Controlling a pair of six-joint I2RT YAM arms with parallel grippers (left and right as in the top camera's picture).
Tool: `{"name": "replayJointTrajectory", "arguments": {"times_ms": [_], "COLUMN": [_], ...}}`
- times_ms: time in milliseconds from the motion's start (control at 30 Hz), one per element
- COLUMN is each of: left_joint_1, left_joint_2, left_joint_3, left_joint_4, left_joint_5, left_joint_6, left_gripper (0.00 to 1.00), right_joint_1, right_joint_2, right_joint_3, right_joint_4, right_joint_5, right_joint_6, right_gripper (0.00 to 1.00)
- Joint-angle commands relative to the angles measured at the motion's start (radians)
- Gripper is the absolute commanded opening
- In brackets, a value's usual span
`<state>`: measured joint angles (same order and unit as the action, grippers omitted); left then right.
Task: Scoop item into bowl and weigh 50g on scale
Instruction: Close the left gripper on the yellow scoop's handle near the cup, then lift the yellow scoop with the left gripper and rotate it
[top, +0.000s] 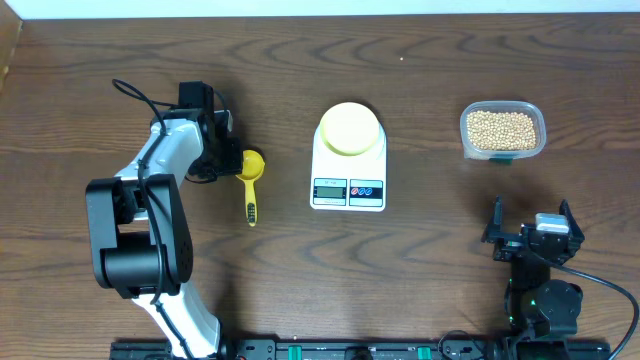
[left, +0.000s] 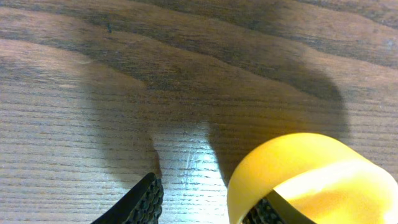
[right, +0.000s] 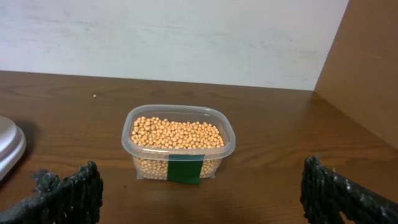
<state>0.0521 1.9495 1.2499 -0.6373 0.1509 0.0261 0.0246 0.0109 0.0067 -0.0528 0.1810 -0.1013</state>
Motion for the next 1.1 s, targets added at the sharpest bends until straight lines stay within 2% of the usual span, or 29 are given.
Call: {"name": "replayJointTrajectory", "arguments": {"times_ms": [0, 133, 500, 767, 933, 967, 1067], "left_joint_1": [0.001, 0.001, 0.001, 0.001, 0.001, 0.001, 0.001], "left_joint_2": [0.013, 0.013, 0.013, 0.013, 0.013, 0.013, 0.013], "left_joint_3": [0.009, 0.009, 0.009, 0.009, 0.009, 0.009, 0.009], "left_joint_4": [0.0, 0.0, 0.0, 0.0, 0.0, 0.0, 0.0], "left_joint_5": [-0.013, -0.013, -0.013, -0.013, -0.013, -0.013, -0.013], "left_joint_6": [0.003, 0.003, 0.003, 0.003, 0.003, 0.003, 0.003], "left_gripper": [0.41, 0.4, 0.27, 0.25, 0.19, 0.14, 0.13], "right_joint_1": [0.003, 0.003, 0.003, 0.003, 0.003, 0.003, 0.003], "right_joint_2": [-0.005, -0.005, -0.005, -0.005, -0.005, -0.005, -0.005], "right_joint_3": [-0.001, -0.001, -0.001, -0.001, -0.001, -0.001, -0.001], "right_joint_4": [-0.003, -0.003, -0.003, -0.003, -0.003, -0.003, -0.003], "right_joint_5": [0.015, 0.015, 0.015, 0.014, 0.015, 0.015, 0.015], "right_joint_6": [0.011, 0.011, 0.011, 0.011, 0.011, 0.011, 0.011], "right_gripper": [0.99, 0.99, 0.99, 0.99, 0.99, 0.99, 0.99]}}
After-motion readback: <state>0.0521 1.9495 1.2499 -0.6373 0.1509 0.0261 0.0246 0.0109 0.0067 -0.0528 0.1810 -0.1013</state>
